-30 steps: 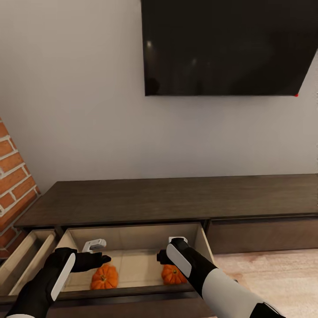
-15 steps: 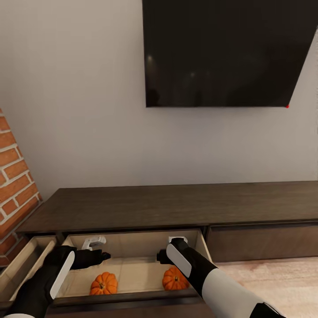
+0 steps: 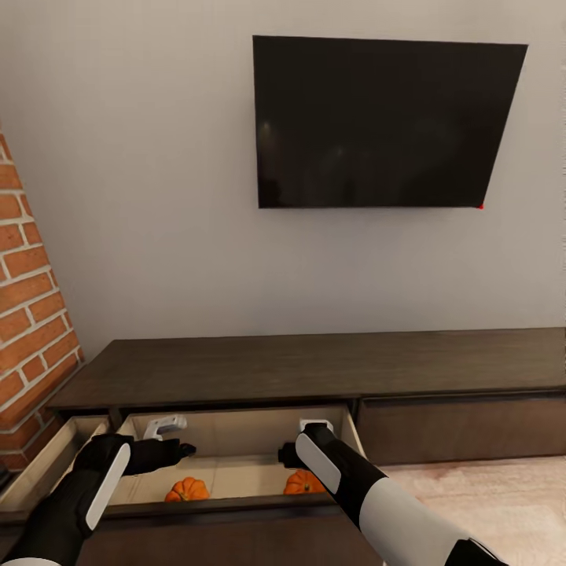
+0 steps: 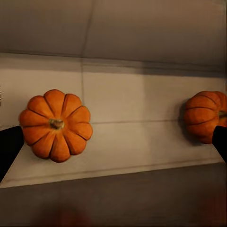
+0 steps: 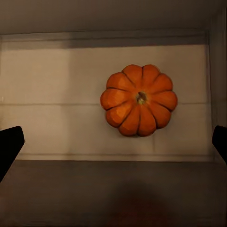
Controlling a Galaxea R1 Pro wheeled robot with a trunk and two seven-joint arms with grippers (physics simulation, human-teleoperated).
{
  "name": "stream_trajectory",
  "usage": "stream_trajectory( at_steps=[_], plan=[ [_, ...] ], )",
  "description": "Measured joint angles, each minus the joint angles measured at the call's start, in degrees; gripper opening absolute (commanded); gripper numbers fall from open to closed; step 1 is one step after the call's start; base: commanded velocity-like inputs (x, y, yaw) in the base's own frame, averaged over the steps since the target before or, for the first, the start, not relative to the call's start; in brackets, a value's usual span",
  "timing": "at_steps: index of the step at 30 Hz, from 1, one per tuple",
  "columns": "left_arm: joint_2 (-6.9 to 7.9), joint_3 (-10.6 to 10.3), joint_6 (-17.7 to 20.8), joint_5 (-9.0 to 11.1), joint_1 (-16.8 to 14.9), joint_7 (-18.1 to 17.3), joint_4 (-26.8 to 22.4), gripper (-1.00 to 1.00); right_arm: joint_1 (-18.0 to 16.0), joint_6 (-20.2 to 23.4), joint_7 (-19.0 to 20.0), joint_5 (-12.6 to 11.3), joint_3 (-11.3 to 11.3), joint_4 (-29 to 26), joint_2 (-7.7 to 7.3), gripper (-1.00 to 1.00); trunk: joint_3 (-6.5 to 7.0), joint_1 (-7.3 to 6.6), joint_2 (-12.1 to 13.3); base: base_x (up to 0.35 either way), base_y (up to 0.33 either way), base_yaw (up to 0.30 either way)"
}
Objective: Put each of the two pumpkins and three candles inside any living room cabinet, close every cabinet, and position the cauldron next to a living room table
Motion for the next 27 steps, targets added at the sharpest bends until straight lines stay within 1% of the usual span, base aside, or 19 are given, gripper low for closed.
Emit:
stream_trajectory(
  at_steps=[7, 16, 24, 27],
  plan=[
    [0.0, 0.18, 0.0, 0.02, 0.07, -0.04, -1.32, 1.0, -0.02, -3.67, 0.14, 0.01, -0.05, -0.54, 0.0, 1.0, 1.55, -0.18, 0.09, -0.006, -0.003, -0.01],
    [0.0, 0.19, 0.0, 0.03, 0.09, -0.05, -1.95, 1.0, -0.03, -4.08, 0.25, 0.01, -0.05, -0.64, 0.0, 1.0, 3.55, -0.42, 0.22, -0.003, 0.0, -0.004],
    [0.0, 0.19, 0.0, 0.02, 0.09, -0.07, -2.29, 1.0, -0.02, -4.17, 0.33, 0.02, -0.05, -0.64, 0.0, 1.0, 5.32, -0.62, 0.32, -0.118, 0.0, 0.0],
    [0.0, 0.19, 0.0, 0.02, 0.09, -0.07, -2.37, 1.0, -0.01, -4.18, 0.34, 0.03, -0.05, -0.64, 0.0, 1.0, 5.89, -1.16, 1.3, -0.005, 0.0, 0.0]
  ],
)
